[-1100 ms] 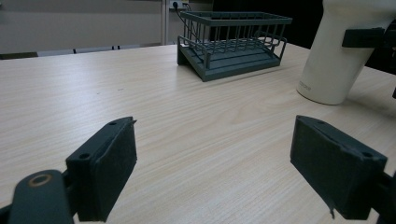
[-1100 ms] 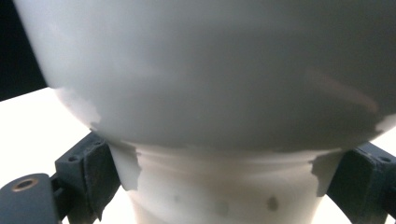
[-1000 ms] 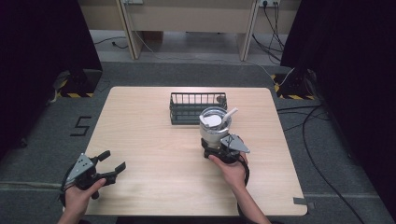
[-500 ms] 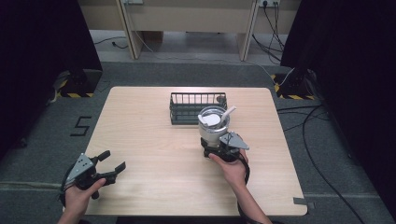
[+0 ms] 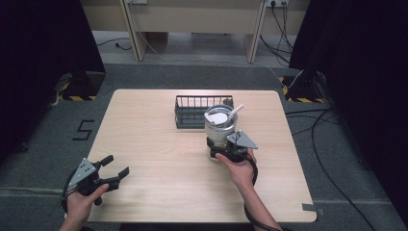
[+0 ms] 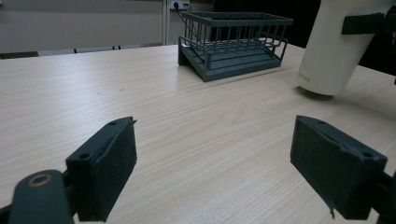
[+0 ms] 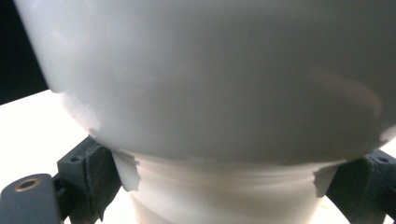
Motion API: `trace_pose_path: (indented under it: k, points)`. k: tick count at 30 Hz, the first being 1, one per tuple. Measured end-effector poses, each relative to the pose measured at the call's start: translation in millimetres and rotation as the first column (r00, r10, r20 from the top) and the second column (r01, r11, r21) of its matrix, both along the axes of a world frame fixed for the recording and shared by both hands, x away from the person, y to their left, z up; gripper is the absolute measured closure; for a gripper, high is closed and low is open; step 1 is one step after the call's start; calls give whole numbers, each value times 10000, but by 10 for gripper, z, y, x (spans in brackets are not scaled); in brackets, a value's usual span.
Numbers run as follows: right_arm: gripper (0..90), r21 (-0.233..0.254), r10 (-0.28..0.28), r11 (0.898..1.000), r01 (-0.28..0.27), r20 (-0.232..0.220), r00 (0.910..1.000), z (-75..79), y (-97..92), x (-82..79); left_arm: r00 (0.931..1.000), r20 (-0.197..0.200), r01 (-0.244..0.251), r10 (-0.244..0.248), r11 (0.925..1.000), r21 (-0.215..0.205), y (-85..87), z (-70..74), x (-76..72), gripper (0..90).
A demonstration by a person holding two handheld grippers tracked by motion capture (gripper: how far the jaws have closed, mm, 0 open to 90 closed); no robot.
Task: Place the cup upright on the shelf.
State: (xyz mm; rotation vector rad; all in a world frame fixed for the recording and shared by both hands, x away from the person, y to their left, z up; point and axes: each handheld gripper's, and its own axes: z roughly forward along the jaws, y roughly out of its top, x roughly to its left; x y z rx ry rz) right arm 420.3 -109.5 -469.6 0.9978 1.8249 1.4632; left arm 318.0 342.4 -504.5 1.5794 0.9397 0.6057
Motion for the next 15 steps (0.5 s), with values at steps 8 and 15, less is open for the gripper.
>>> trace_pose_path:
  k: [8,15]
  points:
    - [109,-19,-33,10000,33,114,9999,103,2,59,10000,6,4,-4,10000,2,0,0,1,141]
    - [109,-25,-64,10000,64,263,9996,200,11,116,10000,-2,4,-4,10000,-9,0,0,3,141]
